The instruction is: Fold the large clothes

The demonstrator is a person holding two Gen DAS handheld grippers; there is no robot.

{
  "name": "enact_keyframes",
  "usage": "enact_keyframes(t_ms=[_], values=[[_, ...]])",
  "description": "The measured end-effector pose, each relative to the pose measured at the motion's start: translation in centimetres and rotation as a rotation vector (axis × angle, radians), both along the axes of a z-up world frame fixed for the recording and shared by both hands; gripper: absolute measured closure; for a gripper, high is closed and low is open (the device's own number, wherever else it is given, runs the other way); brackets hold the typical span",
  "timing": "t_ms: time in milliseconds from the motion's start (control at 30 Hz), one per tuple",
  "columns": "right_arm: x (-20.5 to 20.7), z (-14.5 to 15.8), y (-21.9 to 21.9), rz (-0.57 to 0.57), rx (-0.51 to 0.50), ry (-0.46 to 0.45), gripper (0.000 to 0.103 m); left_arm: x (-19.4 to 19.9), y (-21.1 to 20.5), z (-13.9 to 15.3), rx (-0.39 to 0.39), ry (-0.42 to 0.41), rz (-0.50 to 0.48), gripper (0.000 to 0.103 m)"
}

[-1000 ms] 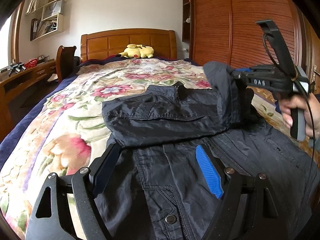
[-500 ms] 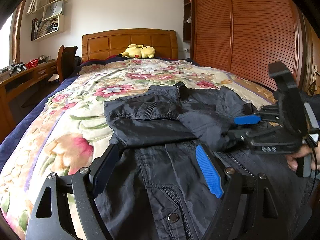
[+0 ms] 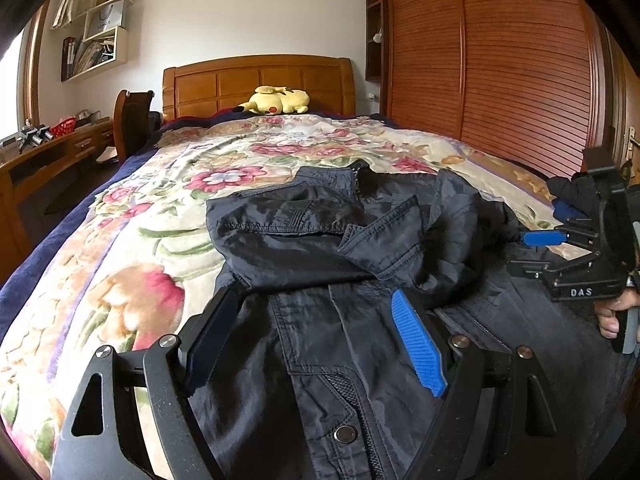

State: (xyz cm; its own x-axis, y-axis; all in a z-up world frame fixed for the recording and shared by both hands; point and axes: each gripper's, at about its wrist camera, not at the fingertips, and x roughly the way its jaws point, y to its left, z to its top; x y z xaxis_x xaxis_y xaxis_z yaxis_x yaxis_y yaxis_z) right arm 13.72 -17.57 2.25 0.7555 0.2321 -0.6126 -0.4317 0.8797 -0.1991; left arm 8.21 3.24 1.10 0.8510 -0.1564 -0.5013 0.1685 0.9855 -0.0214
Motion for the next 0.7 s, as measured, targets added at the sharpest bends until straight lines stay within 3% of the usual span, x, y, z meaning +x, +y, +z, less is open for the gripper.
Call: enact_keyframes(t_ms=[233,567,700], values=[[1.7,-1.2,-3.0,-0.125,0.075,0.013,0.037,0.1,-0.5,-0.3,0.000,0.006,-0.004,0.022],[2.3,-3.4,-4.2,-0.138,0.222,0.088,0.037,0.3,-0.6,-1.0,0.016,0.024,0.023,0.022],[1.8,-3.3,-5.4,-0.150,0.281,0.070,0.037,0.4,-0.5,-1.2,0.014,0.032,0.037,0.022]])
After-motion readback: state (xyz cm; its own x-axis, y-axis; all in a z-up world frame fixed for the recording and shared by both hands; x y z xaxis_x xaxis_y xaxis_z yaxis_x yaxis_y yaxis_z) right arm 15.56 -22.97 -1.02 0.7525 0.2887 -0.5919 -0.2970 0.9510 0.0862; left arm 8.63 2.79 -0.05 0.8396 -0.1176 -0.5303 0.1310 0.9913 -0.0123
